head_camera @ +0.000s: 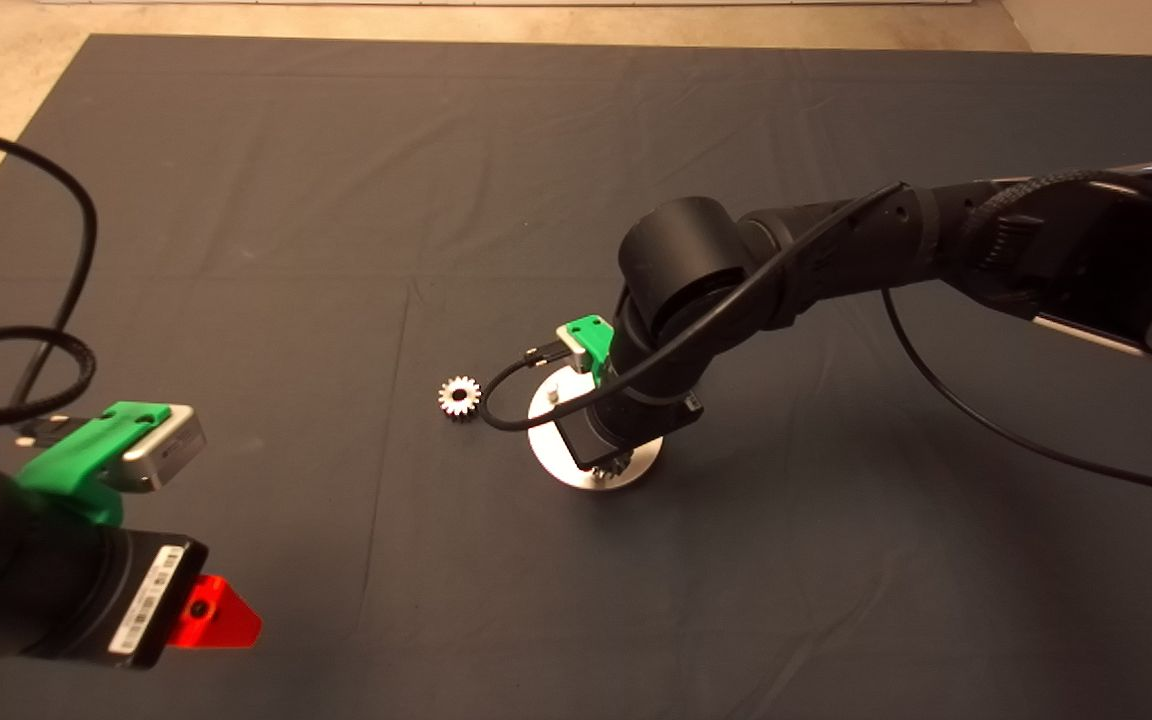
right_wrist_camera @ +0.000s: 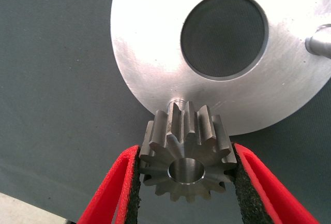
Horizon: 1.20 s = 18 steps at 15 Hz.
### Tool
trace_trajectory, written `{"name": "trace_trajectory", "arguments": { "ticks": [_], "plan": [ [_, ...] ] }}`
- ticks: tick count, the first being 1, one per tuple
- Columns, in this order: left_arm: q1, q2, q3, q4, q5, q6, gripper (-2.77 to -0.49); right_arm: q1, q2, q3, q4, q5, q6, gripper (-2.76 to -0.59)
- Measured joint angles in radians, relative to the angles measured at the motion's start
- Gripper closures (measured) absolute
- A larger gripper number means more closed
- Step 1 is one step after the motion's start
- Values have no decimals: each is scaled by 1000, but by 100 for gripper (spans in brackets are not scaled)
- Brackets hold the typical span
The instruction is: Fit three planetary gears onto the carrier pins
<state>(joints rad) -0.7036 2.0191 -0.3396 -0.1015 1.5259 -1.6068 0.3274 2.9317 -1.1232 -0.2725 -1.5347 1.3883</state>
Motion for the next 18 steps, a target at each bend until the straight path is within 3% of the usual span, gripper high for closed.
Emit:
{"name": "trace_trajectory", "arguments": {
  "ticks": [18],
  "plan": [
    [0,0,0,0,0,0,-248,0,14,-10,2,0,0,-110]
  ]
}}
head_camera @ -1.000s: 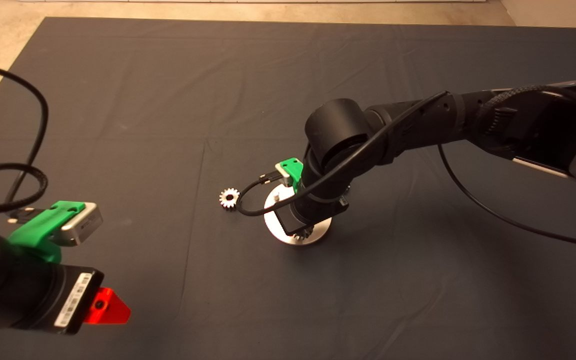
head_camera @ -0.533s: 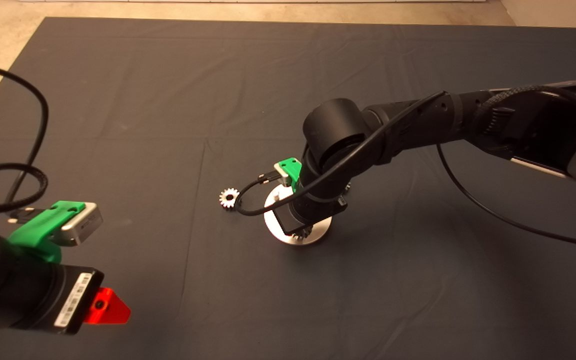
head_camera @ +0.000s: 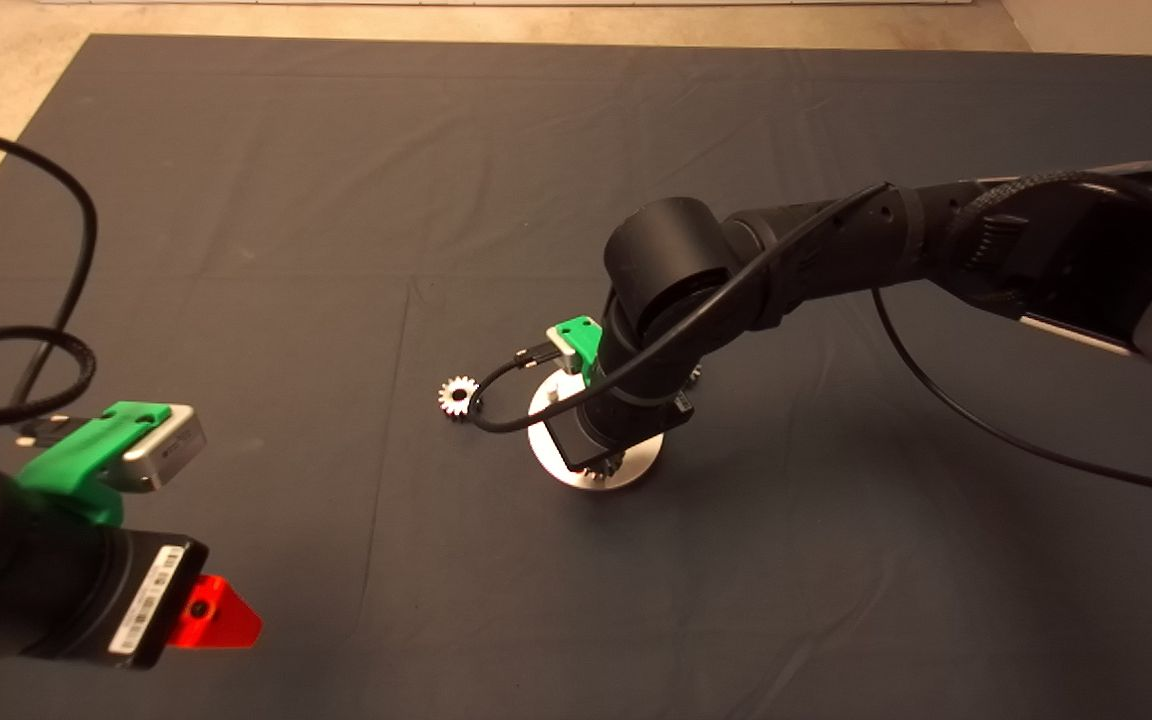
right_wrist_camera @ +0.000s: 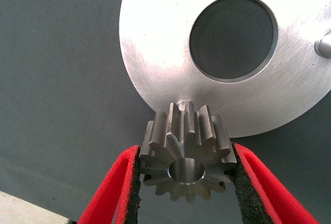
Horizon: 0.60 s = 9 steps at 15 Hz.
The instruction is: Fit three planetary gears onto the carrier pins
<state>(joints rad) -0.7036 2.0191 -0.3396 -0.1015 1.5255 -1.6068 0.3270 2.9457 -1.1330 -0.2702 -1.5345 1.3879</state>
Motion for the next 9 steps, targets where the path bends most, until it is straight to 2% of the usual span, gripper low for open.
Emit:
{"name": "trace_trajectory", "arguments": {
  "ticks": [9],
  "plan": [
    [0,0,0,0,-7,0,-248,0,6,0,0,0,0,-110]
  ]
}}
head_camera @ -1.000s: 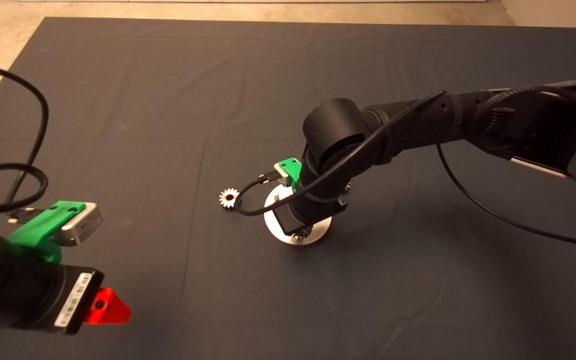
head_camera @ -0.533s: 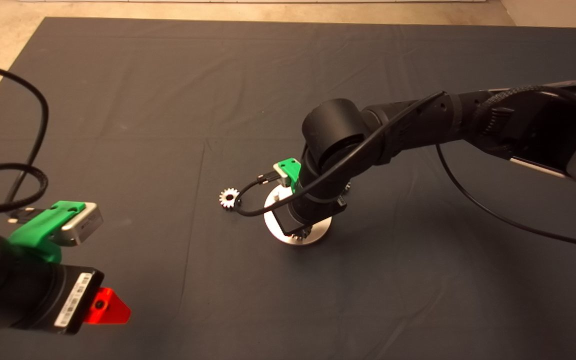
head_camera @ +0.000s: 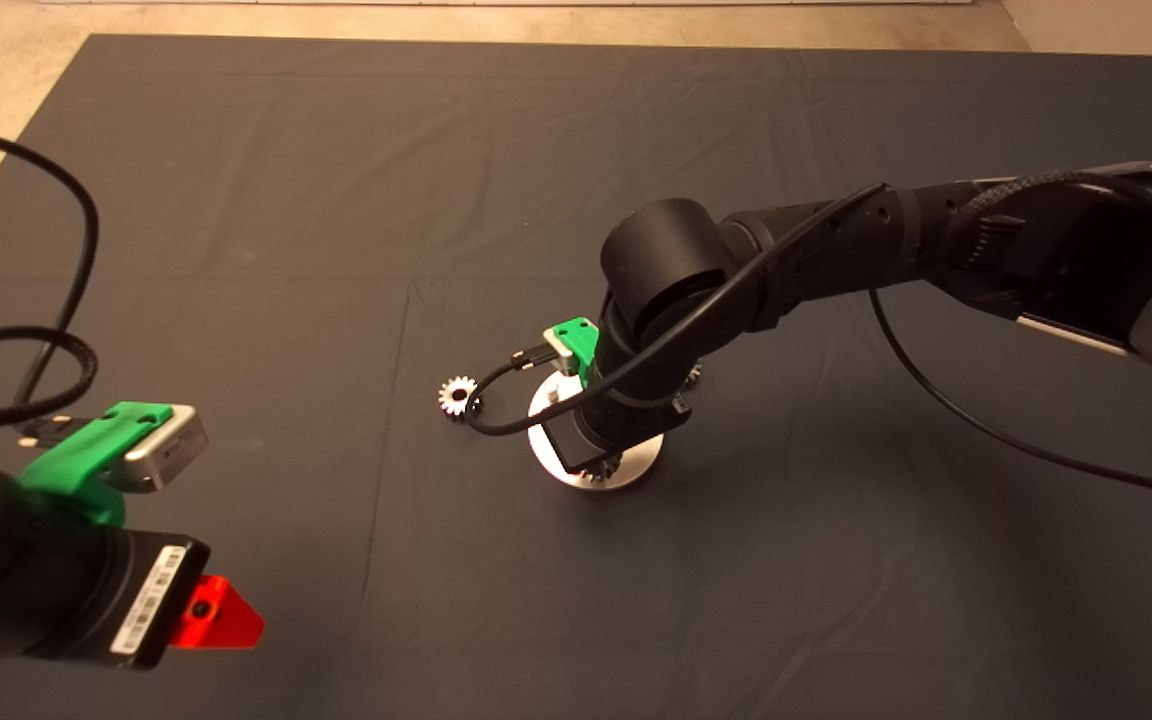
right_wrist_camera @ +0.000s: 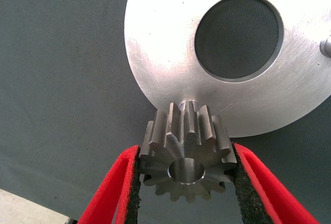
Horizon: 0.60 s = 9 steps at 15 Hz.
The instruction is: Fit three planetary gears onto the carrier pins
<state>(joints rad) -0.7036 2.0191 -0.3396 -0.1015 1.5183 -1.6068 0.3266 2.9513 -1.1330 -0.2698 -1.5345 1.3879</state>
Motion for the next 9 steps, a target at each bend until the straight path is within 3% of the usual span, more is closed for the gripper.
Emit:
{"name": "trace_trajectory", "arguments": {
  "ticks": [5,9],
  "plan": [
    [0,0,0,0,0,0,-249,-1,0,0,0,0,0,-110],
    [0,0,0,0,0,0,-249,-21,0,0,0,0,0,-110]
  ]
}}
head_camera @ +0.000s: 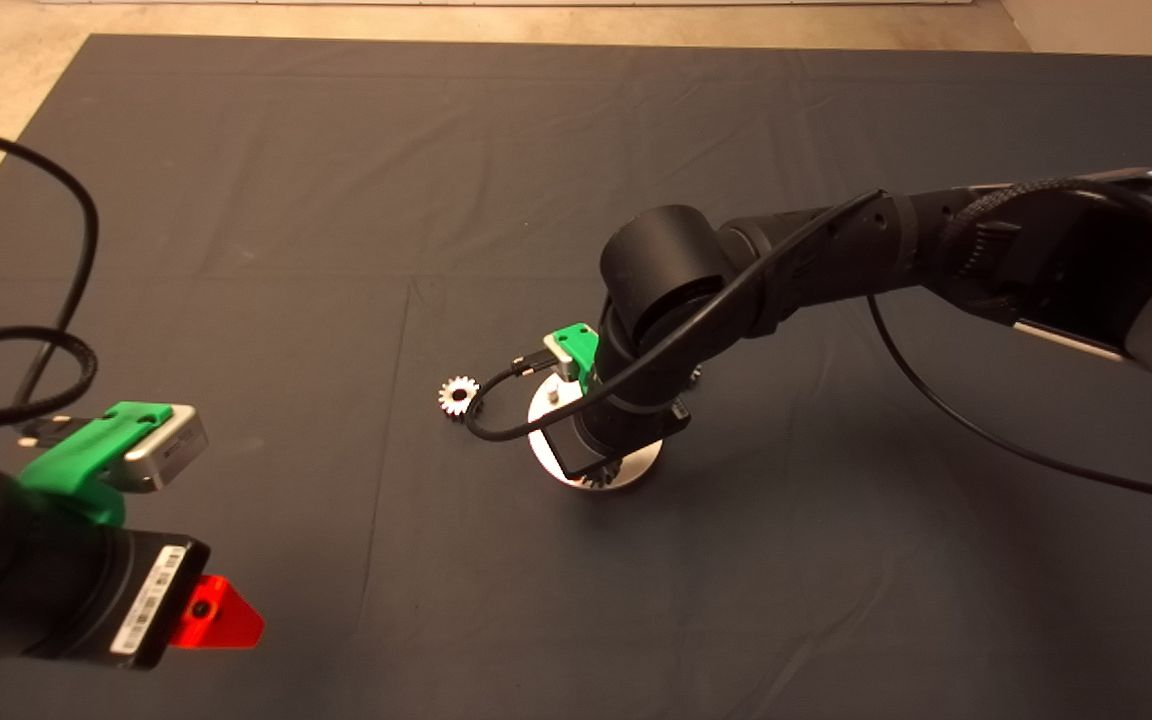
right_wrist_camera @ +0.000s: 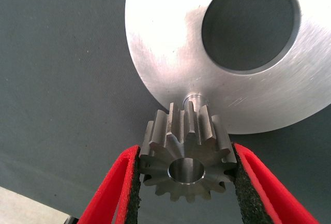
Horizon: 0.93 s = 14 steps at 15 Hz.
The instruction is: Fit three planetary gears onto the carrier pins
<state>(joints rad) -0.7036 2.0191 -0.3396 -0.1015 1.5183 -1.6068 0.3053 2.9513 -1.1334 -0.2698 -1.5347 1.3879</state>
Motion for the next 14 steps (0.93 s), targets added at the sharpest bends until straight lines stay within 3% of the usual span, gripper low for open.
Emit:
{"name": "trace_trajectory", "arguments": {
  "ticks": [7,14],
  "plan": [
    [0,0,0,0,0,0,-249,-3,0,-3,0,0,0,-110],
    [0,0,0,0,0,0,-249,-3,0,-27,0,0,-30,-110]
  ]
}}
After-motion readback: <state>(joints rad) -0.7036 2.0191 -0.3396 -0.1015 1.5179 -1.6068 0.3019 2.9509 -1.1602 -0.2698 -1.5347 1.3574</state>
